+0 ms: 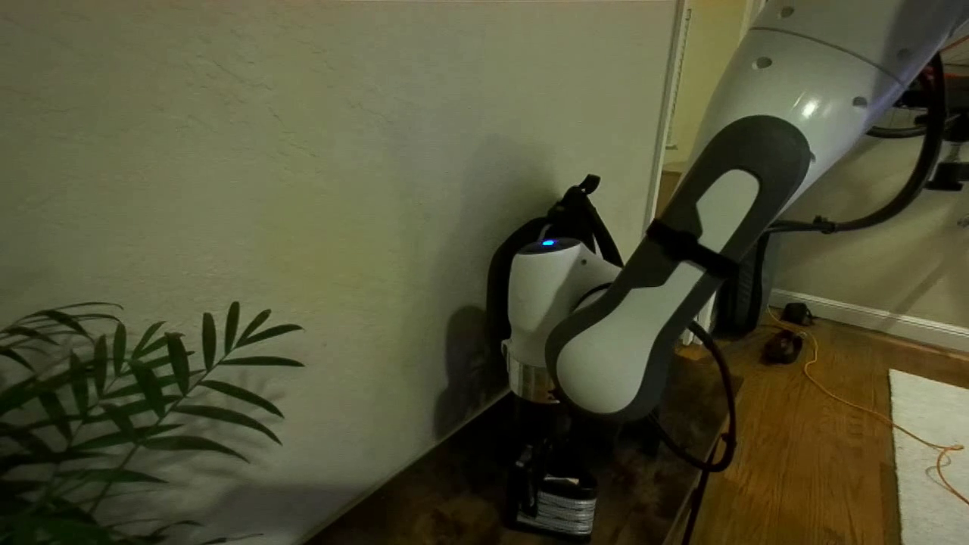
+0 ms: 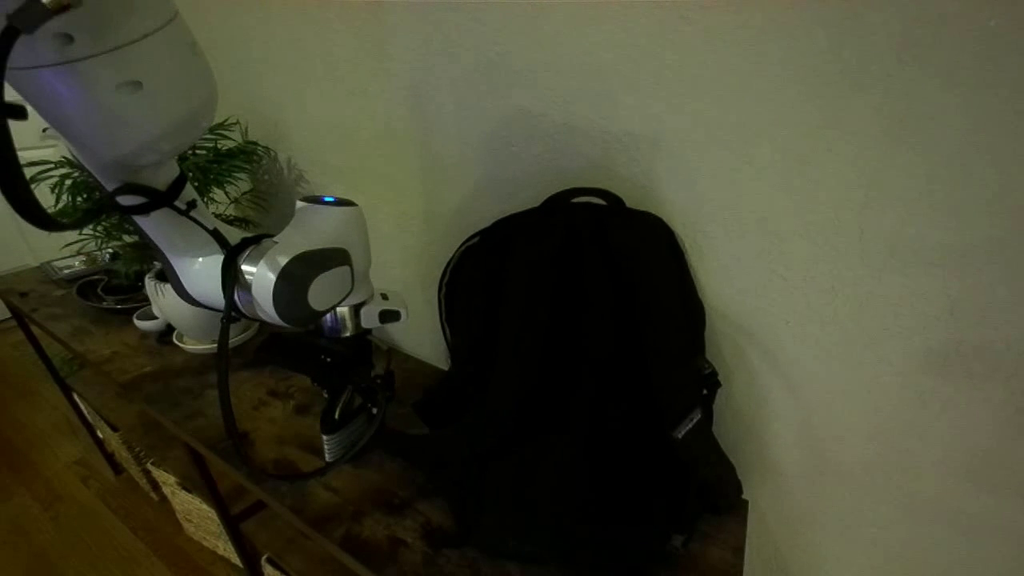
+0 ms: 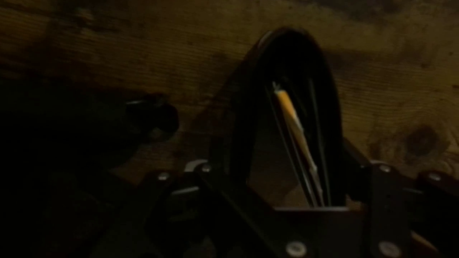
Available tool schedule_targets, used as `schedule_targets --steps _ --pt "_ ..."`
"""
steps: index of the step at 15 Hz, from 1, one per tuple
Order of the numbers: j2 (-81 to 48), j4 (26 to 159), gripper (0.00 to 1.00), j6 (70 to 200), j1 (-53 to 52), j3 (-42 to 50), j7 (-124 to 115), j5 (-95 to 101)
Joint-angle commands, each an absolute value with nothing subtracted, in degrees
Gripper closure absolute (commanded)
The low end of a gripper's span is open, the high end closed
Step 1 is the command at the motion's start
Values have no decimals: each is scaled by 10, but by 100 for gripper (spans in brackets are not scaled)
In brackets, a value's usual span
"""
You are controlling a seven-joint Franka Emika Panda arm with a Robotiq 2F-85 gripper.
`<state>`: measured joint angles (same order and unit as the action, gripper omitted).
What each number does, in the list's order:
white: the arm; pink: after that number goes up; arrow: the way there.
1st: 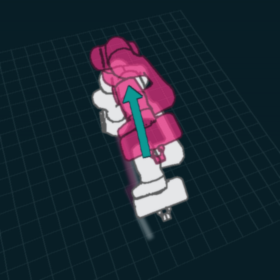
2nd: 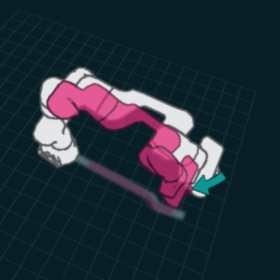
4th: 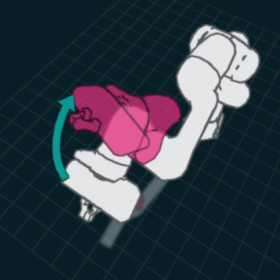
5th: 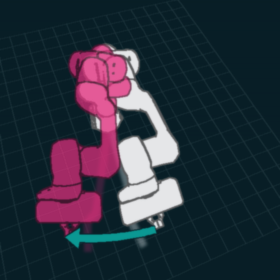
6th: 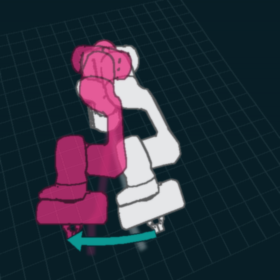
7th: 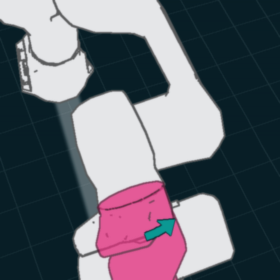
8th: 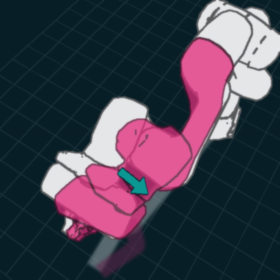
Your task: Pick up the wallet and put it in the bag
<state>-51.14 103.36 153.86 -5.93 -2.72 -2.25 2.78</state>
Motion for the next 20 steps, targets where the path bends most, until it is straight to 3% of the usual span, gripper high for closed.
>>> schedule_targets --steps 1,8,20 --pt "-502 1030 53 1521 -47 -40 -3 18" --pt "-481 1051 97 1517 -52 -37 -8 21" --pt "-393 1057 95 1358 -70 -35 -11 31"
